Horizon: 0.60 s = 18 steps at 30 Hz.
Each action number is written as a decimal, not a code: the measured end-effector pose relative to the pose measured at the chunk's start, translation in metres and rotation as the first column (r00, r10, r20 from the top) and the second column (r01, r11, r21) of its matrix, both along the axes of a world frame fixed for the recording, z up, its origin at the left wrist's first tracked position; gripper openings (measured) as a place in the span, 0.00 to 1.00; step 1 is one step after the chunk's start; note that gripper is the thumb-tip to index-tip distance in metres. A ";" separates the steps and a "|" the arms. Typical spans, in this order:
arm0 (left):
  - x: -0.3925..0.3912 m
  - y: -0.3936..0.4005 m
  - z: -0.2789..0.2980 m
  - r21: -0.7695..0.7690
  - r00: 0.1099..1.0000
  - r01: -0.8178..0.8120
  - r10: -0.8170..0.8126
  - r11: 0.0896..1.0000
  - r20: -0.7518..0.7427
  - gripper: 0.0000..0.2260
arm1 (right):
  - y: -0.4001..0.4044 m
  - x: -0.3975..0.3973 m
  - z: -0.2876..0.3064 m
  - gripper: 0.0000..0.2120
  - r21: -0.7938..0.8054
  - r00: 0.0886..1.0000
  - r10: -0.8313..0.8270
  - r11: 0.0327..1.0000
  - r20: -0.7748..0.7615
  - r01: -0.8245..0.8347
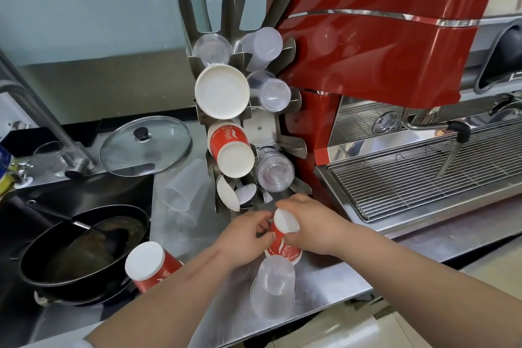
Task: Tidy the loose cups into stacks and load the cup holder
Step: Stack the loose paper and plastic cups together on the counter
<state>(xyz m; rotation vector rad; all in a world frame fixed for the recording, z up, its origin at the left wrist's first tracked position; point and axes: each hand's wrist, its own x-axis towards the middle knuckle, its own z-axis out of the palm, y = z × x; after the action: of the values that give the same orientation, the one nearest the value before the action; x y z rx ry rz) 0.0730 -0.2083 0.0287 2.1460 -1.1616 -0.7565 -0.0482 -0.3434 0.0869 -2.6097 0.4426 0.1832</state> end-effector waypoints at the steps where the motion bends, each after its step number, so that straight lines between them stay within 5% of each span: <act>1: 0.000 0.000 0.002 0.025 1.000 0.007 -0.007 1.000 0.002 0.16 | -0.001 0.001 0.001 0.18 -0.017 1.000 0.008 1.000 -0.029 -0.008; 9: 0.006 0.004 0.035 0.274 0.978 0.165 -0.193 0.947 0.078 0.15 | -0.006 0.010 0.035 0.17 -0.174 0.935 0.100 0.970 -0.340 -0.167; 18: 0.024 0.021 0.123 0.619 0.831 0.342 -0.535 0.707 0.153 0.18 | 0.017 0.027 0.101 0.24 -0.264 0.853 0.174 0.904 -0.493 -0.337</act>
<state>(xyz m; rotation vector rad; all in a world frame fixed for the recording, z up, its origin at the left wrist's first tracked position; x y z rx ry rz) 0.0971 -0.1874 0.1516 2.5740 -1.8761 -1.1066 -0.0209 -0.3269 0.1875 -2.9578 0.2886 0.9102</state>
